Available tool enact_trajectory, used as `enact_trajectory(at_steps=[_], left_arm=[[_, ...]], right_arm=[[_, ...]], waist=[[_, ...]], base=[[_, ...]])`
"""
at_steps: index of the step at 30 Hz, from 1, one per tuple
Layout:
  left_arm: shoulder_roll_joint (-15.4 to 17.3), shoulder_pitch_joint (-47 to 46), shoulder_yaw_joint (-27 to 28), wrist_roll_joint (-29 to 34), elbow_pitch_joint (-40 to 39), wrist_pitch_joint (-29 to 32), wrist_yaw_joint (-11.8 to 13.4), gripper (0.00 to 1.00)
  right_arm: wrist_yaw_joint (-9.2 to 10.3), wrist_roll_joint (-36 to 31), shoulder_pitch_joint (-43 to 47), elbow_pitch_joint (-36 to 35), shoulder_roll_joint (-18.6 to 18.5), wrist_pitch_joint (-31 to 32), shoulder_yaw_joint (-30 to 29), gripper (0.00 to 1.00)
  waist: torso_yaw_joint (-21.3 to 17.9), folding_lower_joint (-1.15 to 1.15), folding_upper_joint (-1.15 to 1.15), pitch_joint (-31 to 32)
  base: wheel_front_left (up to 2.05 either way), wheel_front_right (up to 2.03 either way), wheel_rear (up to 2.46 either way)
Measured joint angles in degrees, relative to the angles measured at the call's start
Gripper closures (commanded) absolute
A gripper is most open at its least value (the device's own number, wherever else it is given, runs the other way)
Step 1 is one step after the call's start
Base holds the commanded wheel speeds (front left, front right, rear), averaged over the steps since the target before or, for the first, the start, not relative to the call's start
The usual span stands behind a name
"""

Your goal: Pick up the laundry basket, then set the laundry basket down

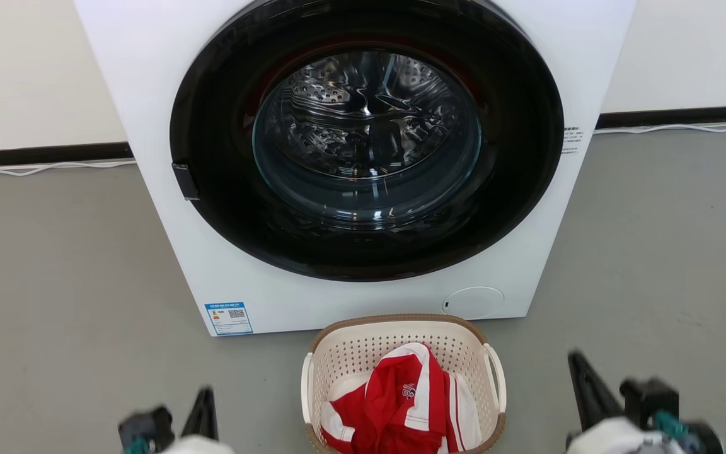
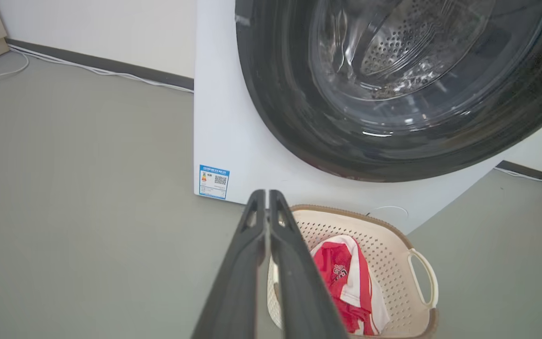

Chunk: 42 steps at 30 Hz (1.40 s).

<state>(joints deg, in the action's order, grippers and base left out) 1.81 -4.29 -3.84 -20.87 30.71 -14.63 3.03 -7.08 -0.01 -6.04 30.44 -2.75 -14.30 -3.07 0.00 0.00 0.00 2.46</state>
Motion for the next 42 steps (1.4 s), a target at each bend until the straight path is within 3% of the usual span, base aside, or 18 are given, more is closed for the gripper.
enact_trajectory(at_steps=[42], left_arm=[[0.0,1.9,2.6,-22.9,-3.7,7.1,-2.8,1.00]], right_arm=[[0.00,29.9,2.0,-3.7,0.2,6.7,-1.2,1.00]], waist=[[0.0,0.01,0.00,-0.9]], base=[[0.00,0.00,0.00]])
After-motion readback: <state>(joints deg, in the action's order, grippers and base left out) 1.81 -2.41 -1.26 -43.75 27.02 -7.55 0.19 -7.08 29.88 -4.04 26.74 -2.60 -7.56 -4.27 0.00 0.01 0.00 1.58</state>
